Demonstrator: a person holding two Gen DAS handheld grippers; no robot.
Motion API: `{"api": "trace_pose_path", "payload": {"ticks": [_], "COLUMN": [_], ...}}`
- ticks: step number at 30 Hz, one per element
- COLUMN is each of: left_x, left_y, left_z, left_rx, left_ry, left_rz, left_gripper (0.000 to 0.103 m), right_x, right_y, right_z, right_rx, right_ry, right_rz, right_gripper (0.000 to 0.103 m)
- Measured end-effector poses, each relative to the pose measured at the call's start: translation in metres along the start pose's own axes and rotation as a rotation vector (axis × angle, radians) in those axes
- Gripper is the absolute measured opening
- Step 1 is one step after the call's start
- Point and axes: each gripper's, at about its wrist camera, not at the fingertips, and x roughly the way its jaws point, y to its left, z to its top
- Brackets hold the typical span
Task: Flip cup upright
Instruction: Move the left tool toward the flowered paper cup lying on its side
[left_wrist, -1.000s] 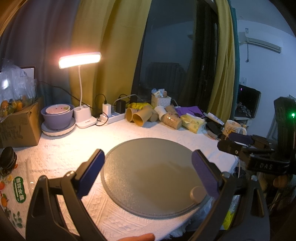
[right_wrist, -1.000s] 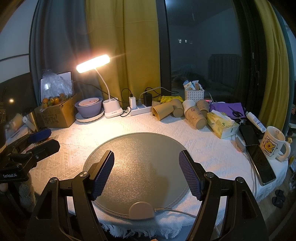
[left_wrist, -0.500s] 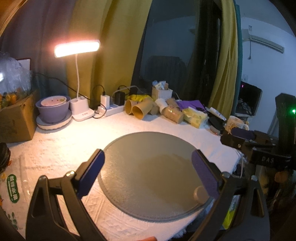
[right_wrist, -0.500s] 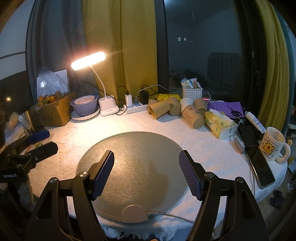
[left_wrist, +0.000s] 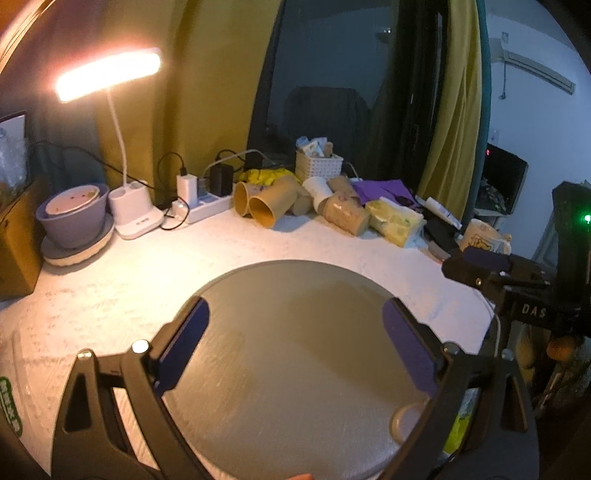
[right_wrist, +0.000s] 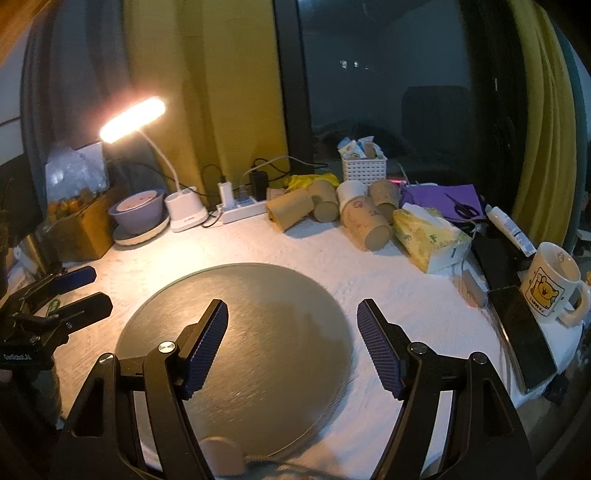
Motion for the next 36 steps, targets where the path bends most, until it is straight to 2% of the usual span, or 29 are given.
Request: {"api": "trace_pose_path", "payload": {"ticks": [17,19,23,25,26,36], "left_x": [0.095,0.106,0.13,0.142,0.148,0.21], "left_y": [-0.033,-0.036,-0.042,-0.045,-0.047,-0.073], "left_z": [0.041,0.046,0.056,0.062,0.065,0.09], "left_rx": [0.015,0.015,0.008,-0.001,-0.005,-0.003], "left_ry": [0.096,0.103,0.127,0.14,0.146,0.191], "left_rz": [-0.001,0.001,-0.003,-0.012,-0.016,-0.037], "left_gripper": [0.096,0.096,0.096,0.096,0.096,0.096], "right_x": [0.052,0.058,0.07,0.077,0.081,0.116], "right_y": [-0.072,-0.079,-0.092,-0.099,-0.103,-0.134], "right_z": [0.019,0.021,0.028,0.032,0.035,0.065], "right_rx": [-0.015,-0.021,-0.035,-0.04,-0.043,-0.085], "right_ry": [0.005,0.006,0.009,0.012,0.013,0.013], "right_rz": [-0.018,-0.019,-0.025,-0.028,-0.03,-0.031], "right_gripper": [0.075,0.07,0.067,0.059,0.058,0.057]}}
